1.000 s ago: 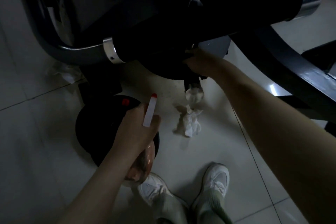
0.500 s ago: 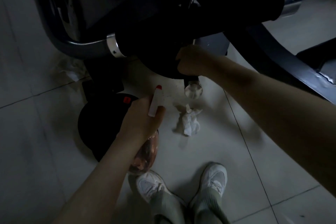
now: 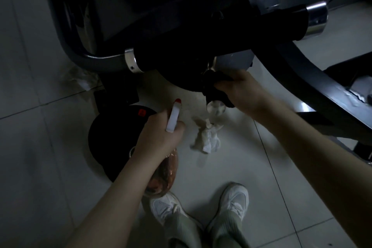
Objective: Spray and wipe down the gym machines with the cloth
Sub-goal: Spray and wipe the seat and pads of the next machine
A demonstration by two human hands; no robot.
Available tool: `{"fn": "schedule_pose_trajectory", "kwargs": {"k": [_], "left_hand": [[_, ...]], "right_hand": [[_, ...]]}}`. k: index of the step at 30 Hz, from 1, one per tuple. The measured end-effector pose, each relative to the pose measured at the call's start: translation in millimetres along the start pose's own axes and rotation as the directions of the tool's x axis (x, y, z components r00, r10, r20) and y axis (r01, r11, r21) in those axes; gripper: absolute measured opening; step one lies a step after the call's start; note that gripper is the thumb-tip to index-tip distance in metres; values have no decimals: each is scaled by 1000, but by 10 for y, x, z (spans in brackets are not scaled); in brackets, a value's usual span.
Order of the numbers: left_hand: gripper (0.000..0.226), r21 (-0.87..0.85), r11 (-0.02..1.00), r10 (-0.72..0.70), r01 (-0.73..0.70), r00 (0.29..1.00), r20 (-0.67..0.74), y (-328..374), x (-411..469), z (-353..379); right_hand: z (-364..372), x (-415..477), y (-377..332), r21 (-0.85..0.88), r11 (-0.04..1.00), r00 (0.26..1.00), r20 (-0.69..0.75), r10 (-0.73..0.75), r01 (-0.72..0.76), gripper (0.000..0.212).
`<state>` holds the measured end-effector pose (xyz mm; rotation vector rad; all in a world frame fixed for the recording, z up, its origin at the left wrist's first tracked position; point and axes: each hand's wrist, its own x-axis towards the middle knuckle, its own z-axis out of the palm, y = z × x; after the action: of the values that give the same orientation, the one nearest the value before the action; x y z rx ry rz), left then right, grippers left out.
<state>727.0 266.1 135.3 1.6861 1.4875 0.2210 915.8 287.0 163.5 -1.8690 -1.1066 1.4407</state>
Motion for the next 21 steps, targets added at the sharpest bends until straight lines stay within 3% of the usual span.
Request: {"fn": "schedule_pose_trajectory", "kwargs": {"k": [4,7,9,15,21], "left_hand": [[12,-9,1000,-10,10,999,31,-11,19,-9],[15,-12,1000,-20,20,999,38,-34,33,5],[15,-17,1000,-15,16,999,33,-38,43,4],[17,-19,1000,23,-22,999,39,-102,97,30],[14,1,1000,8,-8,999,40,-74,15,60]], "right_hand": [[-42,-84,191,356,925,928,-283,241,-132,19],[-22,66,354,539,825,849,-345,400,-170,17],[47,274,394,681,713,839,-280,467,-170,23],[273,577,459,841,504,860,-97,500,-198,22],[296,451,578,888,354,842,66,535,-295,14]]}}
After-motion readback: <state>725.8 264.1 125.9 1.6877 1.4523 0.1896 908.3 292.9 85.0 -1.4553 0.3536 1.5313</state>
